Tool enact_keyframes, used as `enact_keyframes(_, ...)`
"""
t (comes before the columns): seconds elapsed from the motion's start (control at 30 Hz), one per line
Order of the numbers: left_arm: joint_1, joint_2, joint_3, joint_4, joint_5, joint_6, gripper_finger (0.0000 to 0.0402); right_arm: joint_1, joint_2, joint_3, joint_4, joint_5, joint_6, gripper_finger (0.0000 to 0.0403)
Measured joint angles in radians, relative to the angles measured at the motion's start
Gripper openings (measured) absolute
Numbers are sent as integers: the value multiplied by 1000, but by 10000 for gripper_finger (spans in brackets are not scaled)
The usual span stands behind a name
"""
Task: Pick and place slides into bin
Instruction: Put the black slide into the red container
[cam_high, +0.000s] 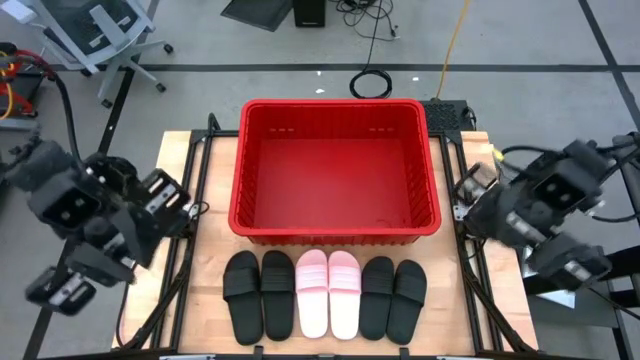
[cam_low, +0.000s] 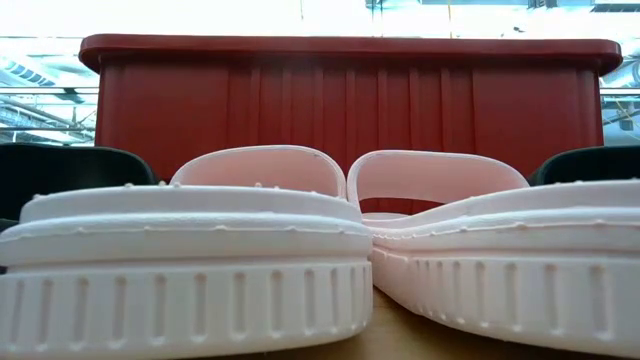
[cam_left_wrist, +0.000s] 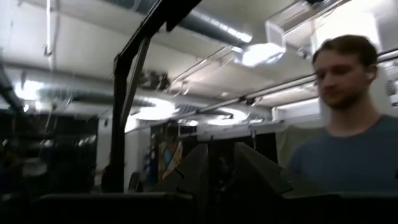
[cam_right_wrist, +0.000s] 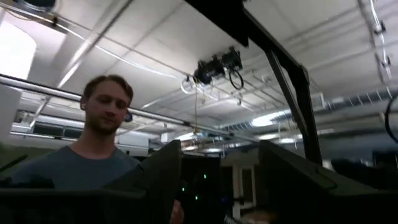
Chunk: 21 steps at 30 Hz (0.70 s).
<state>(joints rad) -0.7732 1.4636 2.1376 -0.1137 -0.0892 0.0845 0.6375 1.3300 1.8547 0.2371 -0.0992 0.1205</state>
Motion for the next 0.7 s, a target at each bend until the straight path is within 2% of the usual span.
enact_keyframes(0.27, -154, 7, 0, -242, -277, -4, 88, 102, 50, 1, -187, 215, 163, 206)
enact_keyframes(0.4, -221, 15, 0, -436, -393, -106, 88, 133, 75, 1, -308, 300, 298, 206)
enact_keyframes(0.53, -234, 39, 0, -540, -421, -231, 88, 149, 109, 1, -381, 335, 436, 206)
enact_keyframes(0.7, -236, 81, 0, -603, -409, -277, 88, 151, 164, 1, -505, 332, 579, 206)
